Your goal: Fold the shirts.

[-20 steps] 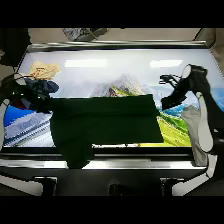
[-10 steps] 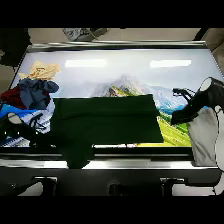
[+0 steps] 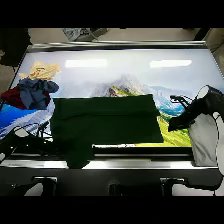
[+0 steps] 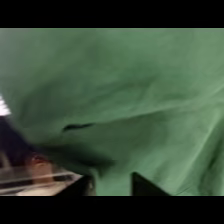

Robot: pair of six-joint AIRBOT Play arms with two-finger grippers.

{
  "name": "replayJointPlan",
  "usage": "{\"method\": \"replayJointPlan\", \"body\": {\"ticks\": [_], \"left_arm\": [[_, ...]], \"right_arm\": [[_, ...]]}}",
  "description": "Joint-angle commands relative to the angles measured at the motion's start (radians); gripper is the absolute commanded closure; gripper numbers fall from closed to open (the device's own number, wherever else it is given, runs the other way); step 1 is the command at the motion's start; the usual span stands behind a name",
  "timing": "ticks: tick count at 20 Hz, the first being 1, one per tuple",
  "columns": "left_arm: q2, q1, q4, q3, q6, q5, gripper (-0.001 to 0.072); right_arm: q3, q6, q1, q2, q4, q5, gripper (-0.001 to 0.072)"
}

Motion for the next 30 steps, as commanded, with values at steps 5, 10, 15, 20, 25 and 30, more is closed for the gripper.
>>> {"method": "replayJointPlan", "body": {"ticks": [5, 10, 15, 20, 25, 30], "left_arm": [[-0.002, -0.022, -0.003, -0.021, -0.011, 0.051, 0.0668], [0.009, -0.022, -0.003, -0.020, -0.002, 0.052, 0.0668], [0.009, -0.022, -0.003, -0.020, 0.004, 0.062, 0.0668], [0.039, -0.022, 0.051, 0.079, 0.031, 0.040, 0.0670], [0.099, -0.022, 0.053, 0.350, 0.029, 0.001, 0.0672], [-0.052, -0.023, 0.043, 0.639, -0.007, 0.044, 0.0673]], "right_arm": [[-0.248, -0.034, 0.000, 0.049, 0.105, -0.140, 0.0167], [-0.319, -0.019, 0.000, 0.048, 0.184, -0.267, 0.0169], [-0.323, 0.014, 0.046, 0.017, 0.199, -0.287, 0.0447], [-0.271, -0.032, 0.071, 0.054, 0.157, -0.262, 0.0671], [-0.071, -0.054, 0.072, 0.108, 0.153, -0.192, 0.0676], [0.160, -0.012, 0.085, 0.057, 0.158, -0.348, 0.0678]]}}
